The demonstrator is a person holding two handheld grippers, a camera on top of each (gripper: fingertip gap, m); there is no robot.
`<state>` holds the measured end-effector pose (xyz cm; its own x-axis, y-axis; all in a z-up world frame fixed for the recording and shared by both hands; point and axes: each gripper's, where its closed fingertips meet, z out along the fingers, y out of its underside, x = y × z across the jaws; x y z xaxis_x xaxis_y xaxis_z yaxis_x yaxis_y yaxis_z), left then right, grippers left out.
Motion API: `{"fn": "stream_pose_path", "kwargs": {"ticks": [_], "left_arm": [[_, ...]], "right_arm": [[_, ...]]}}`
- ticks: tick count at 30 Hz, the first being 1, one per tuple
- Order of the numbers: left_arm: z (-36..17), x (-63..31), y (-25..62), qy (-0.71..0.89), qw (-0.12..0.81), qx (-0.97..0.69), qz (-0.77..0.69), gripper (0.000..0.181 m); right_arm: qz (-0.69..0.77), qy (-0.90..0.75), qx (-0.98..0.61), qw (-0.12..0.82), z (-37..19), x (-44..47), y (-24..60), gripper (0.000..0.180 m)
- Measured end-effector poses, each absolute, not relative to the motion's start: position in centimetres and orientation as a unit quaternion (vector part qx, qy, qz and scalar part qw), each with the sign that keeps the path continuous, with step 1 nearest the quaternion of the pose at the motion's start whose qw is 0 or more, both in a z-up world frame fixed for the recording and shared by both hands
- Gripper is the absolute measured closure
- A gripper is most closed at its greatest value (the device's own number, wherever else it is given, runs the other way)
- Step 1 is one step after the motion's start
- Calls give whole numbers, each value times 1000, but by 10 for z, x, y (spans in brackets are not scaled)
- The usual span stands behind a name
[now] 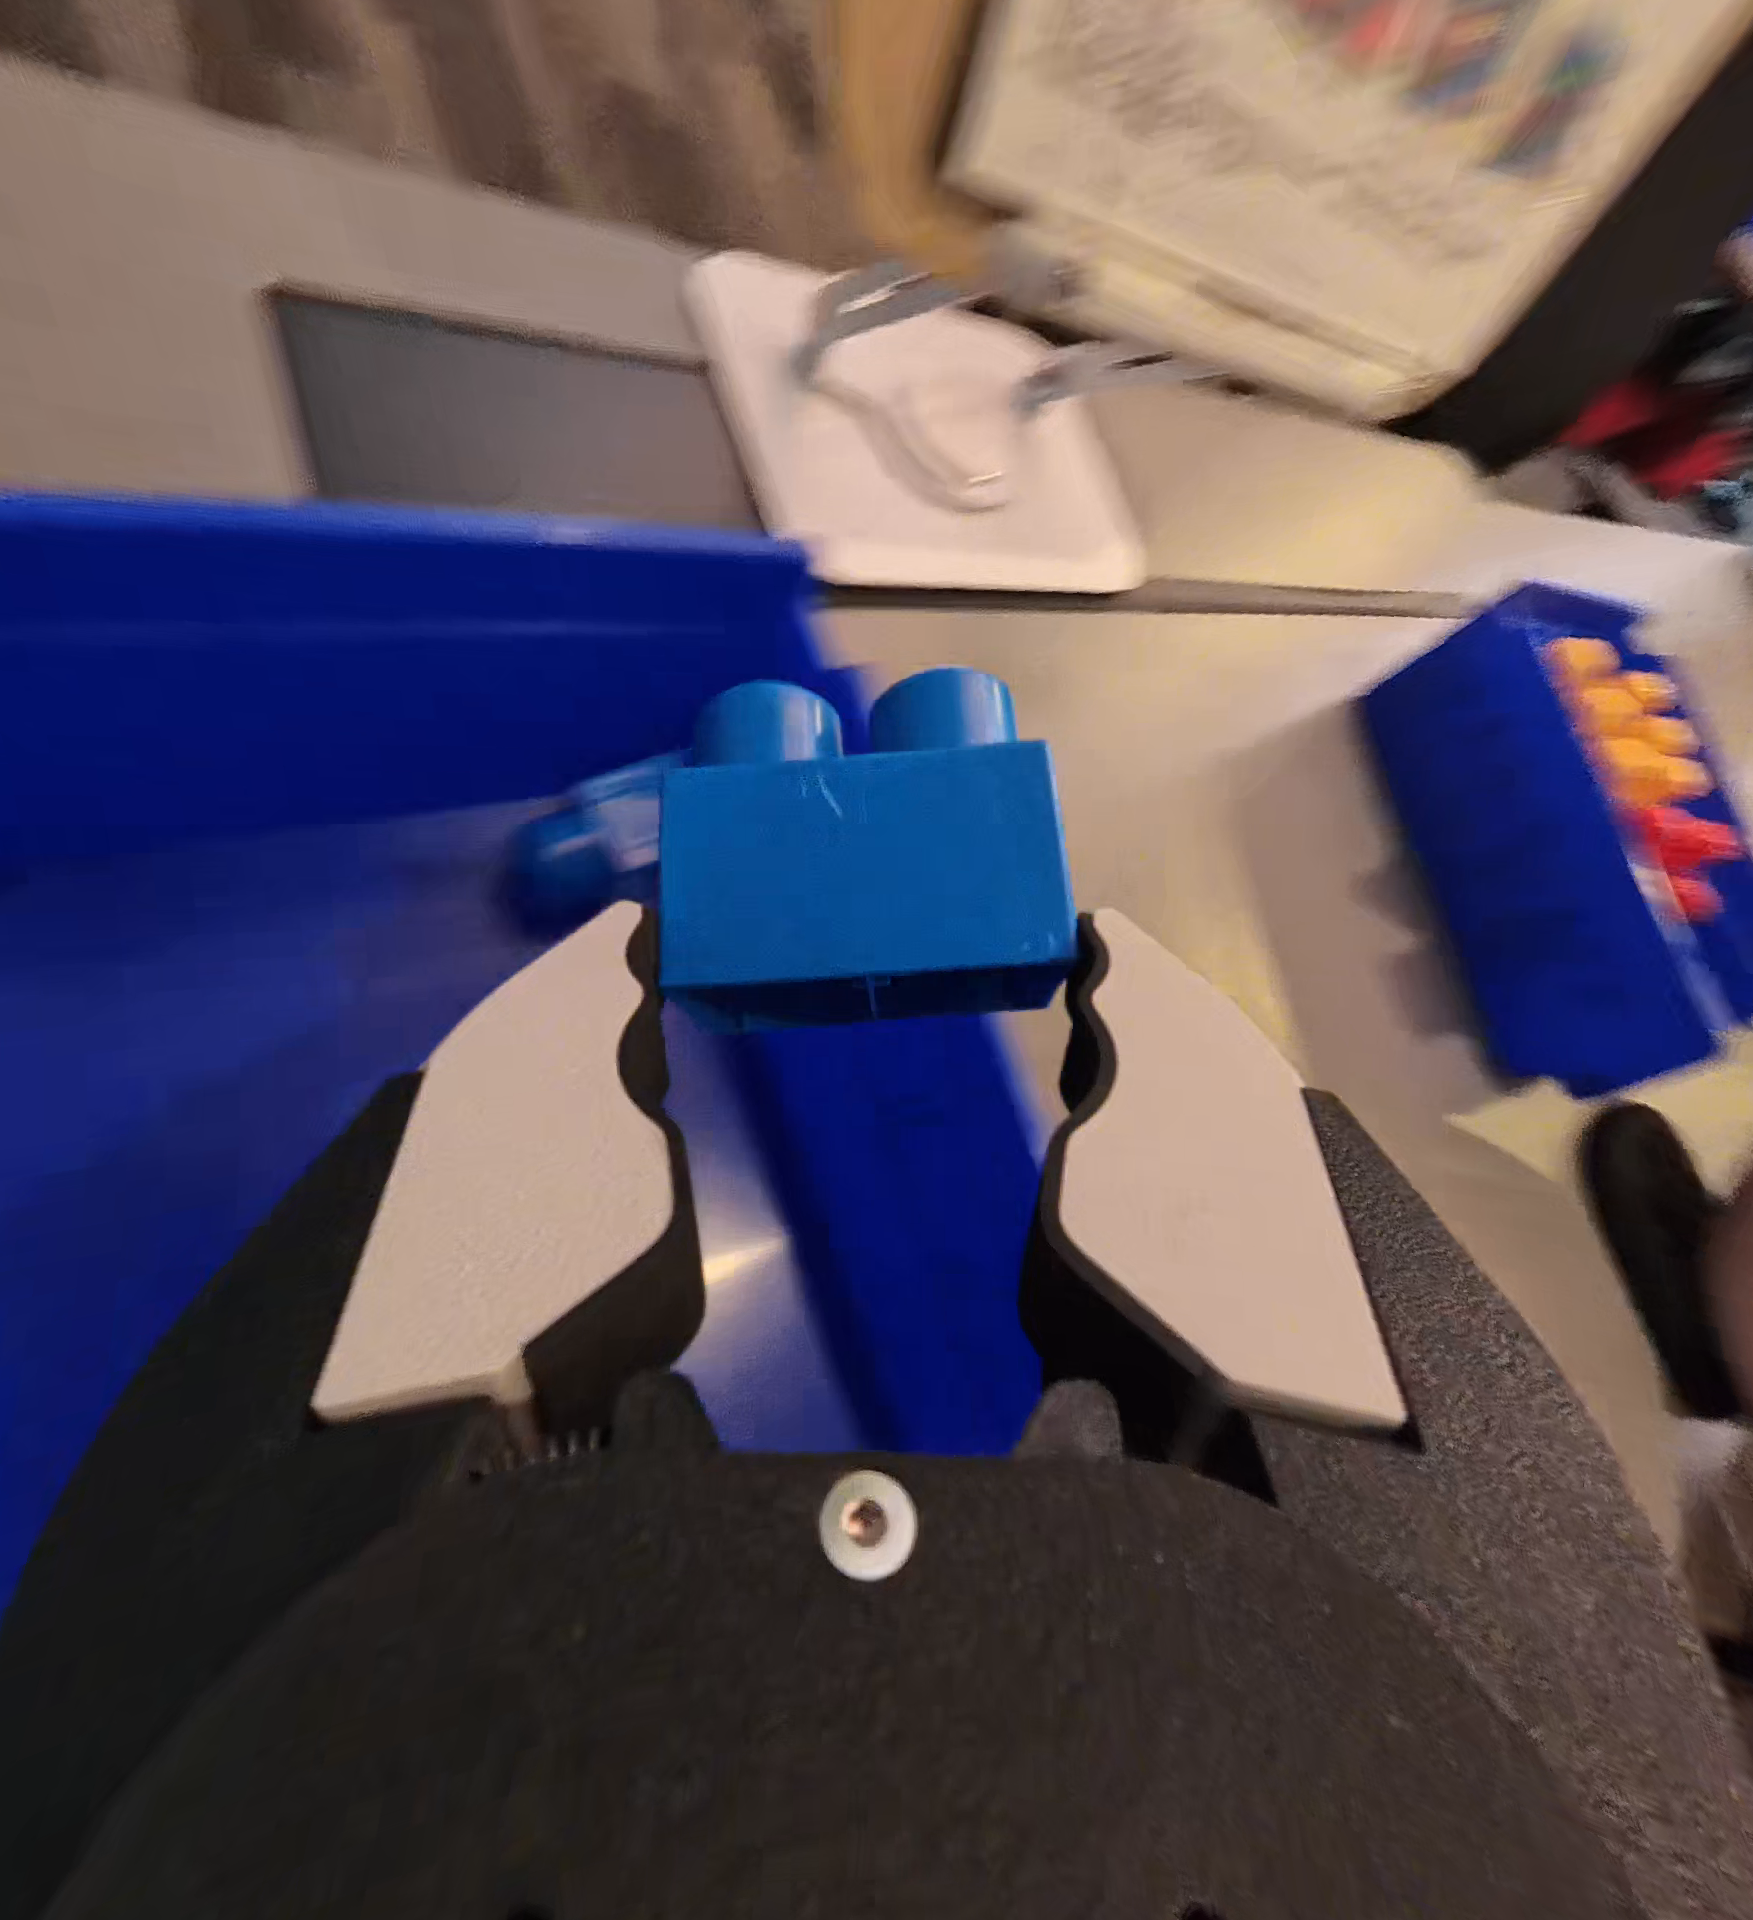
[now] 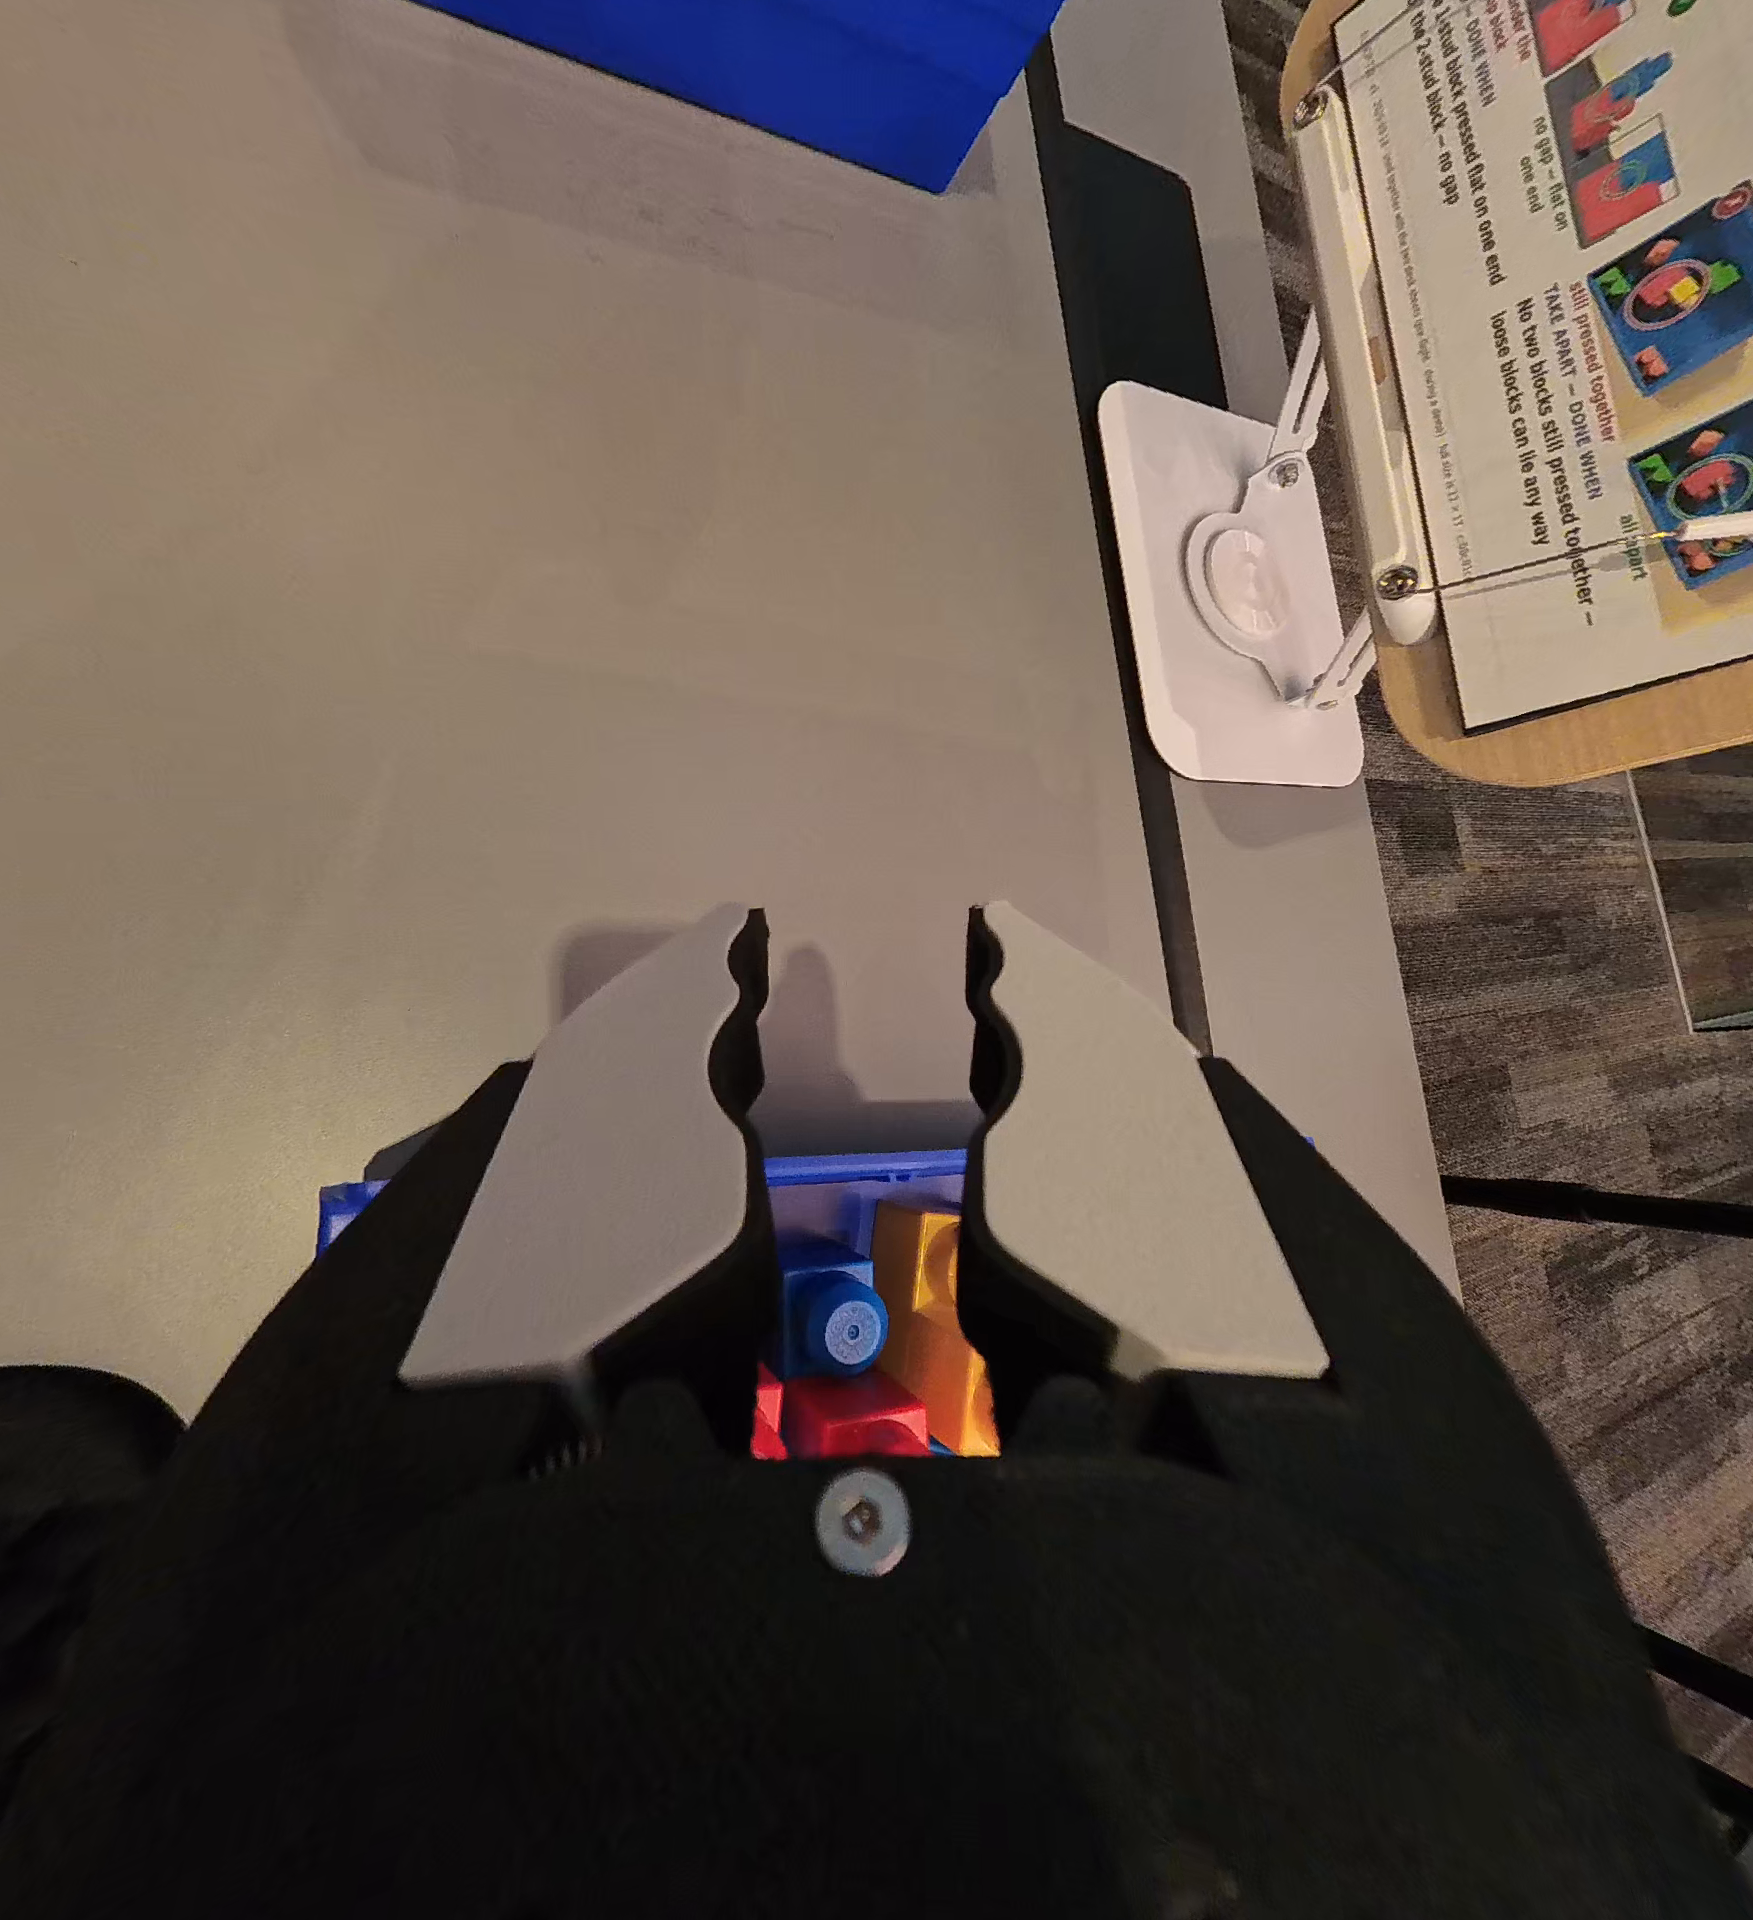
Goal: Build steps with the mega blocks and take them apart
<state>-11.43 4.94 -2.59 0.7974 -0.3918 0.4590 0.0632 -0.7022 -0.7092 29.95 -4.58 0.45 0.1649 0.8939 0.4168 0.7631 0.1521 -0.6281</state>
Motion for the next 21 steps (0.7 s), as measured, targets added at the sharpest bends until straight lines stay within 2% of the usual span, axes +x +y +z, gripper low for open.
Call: {"fn": "stream_pose_path", "kwargs": {"ticks": [3, 5, 11, 17, 21], "left_arm": [[10, -57, 25, 188, 398, -841, -314, 105], [12, -10, 11, 247, 402, -830, -297, 105], [-65, 100, -9, 379, 377, -825, -183, 106], [-126, 112, -7, 404, 337, -841, -125, 106], [-142, 112, -5, 401, 321, -847, -139, 106]], "right_arm": [[78, -643, -644, 406, 5, 299, -46, 142], [73, -645, -645, 404, 5, 301, -46, 142], [65, -641, -652, 399, 3, 308, -47, 142], [54, -646, -656, 386, -1, 313, -48, 142], [50, -644, -664, 376, -6, 317, -46, 142]]}}
